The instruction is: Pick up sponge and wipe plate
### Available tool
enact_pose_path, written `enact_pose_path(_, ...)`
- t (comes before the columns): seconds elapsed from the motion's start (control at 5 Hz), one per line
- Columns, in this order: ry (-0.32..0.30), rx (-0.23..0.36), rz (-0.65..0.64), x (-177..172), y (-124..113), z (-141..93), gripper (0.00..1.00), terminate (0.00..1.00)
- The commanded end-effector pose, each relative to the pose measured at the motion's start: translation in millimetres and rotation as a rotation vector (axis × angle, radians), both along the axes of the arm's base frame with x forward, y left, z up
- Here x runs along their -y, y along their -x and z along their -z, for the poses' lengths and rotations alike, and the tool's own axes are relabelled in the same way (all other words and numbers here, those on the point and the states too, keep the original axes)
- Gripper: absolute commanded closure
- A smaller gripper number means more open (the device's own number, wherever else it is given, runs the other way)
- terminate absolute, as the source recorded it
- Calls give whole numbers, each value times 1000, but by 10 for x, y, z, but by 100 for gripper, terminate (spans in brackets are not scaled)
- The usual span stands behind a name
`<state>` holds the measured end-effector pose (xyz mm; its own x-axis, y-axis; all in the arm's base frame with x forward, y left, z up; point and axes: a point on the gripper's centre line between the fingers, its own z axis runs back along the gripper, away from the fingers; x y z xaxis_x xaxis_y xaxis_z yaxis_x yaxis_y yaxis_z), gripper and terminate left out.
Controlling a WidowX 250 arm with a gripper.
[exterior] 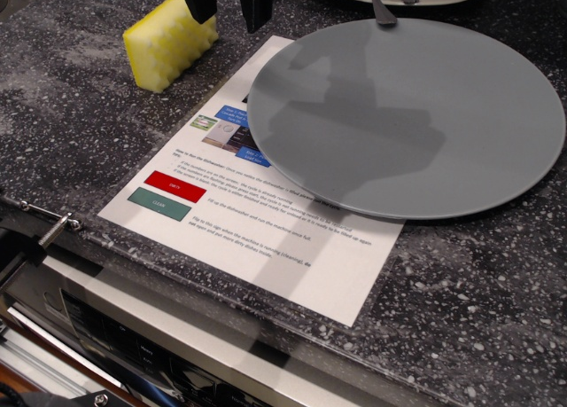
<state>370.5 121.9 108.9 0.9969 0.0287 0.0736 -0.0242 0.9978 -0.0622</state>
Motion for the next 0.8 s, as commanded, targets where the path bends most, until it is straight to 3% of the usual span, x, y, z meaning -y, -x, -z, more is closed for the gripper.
enact_pose_path(0.0,0,0,0,0,0,0,0,0)
enact_pose_path(0.4,13,50,60,-373,60,-342,0,0)
enact_pose_path(0.6,0,45,50,-552,42,-388,0,0)
